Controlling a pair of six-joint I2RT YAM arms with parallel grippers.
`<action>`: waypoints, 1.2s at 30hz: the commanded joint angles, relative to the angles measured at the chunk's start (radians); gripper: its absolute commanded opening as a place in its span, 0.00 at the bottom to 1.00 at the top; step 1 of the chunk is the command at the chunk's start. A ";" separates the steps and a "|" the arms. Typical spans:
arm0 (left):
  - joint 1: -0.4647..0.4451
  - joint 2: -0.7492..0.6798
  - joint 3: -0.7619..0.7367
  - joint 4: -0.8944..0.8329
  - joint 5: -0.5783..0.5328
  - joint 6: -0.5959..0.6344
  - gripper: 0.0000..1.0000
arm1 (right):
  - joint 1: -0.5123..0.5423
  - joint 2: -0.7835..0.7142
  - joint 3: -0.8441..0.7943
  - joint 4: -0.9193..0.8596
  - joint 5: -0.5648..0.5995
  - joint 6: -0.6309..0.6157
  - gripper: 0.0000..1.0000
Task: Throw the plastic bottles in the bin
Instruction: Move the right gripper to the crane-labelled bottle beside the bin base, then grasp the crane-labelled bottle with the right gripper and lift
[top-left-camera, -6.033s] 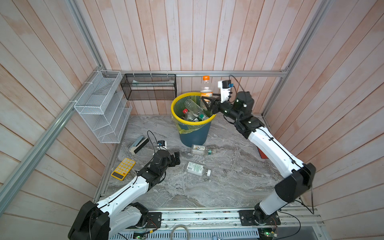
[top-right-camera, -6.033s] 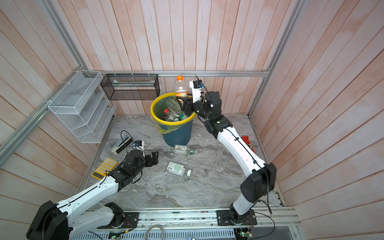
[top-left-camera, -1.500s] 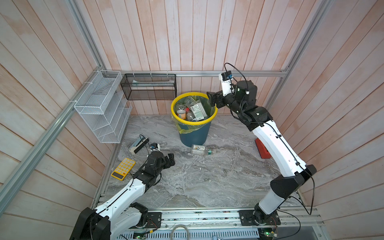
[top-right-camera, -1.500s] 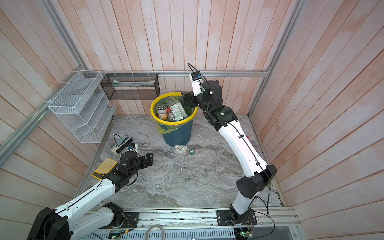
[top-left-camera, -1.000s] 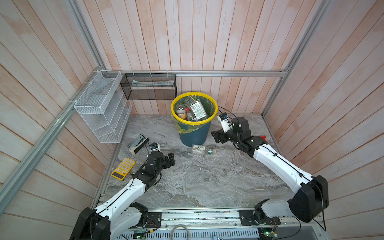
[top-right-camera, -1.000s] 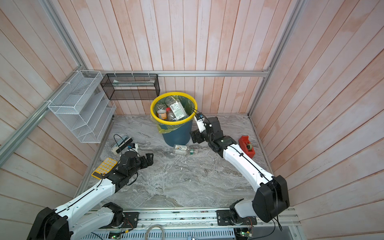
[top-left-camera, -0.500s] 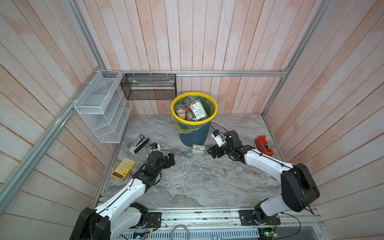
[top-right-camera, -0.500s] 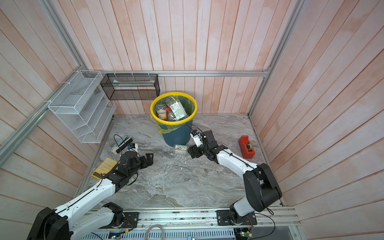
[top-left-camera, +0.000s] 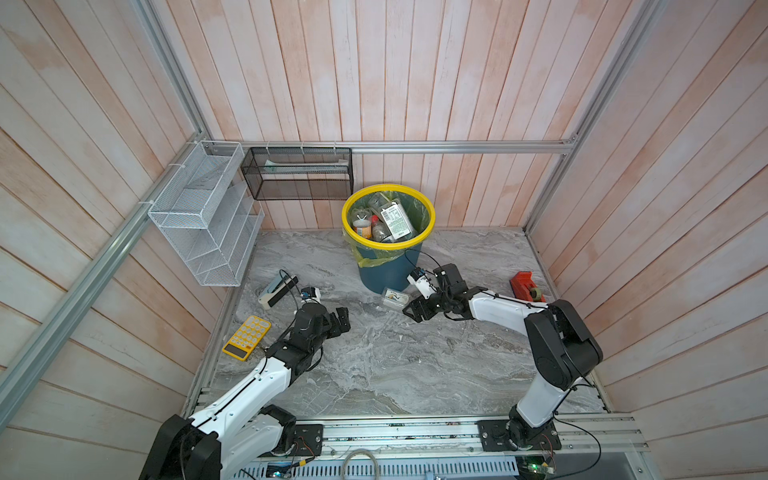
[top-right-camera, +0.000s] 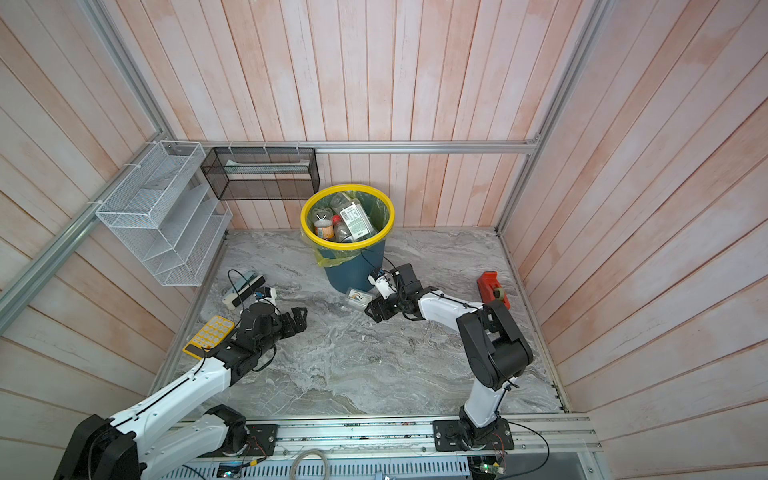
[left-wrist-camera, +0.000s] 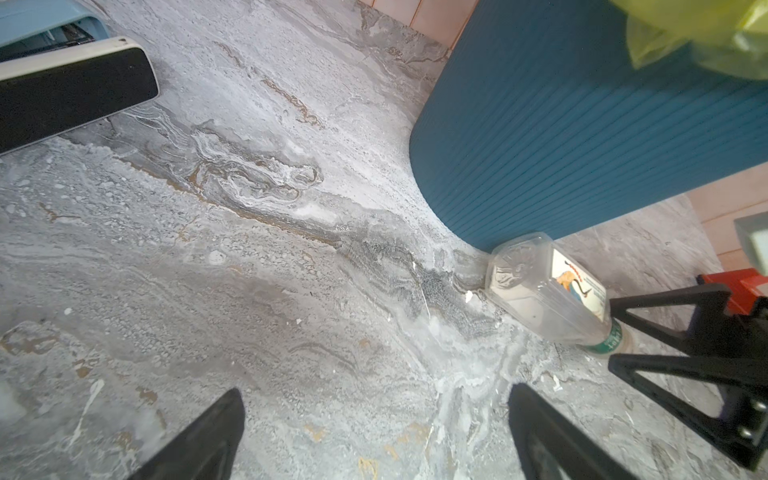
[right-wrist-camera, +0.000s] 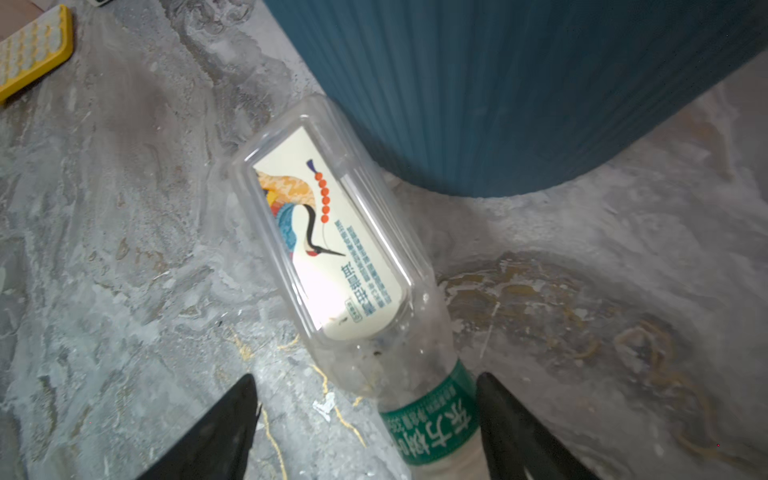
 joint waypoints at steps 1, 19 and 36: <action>0.005 -0.004 -0.013 -0.004 0.000 -0.003 1.00 | 0.039 -0.003 -0.009 -0.061 -0.040 0.023 0.78; 0.005 0.006 -0.019 0.007 0.005 0.013 1.00 | 0.195 0.089 0.202 -0.290 0.401 0.231 0.83; 0.006 -0.009 -0.043 0.004 -0.009 0.010 1.00 | 0.251 0.150 0.235 -0.275 0.445 0.210 0.43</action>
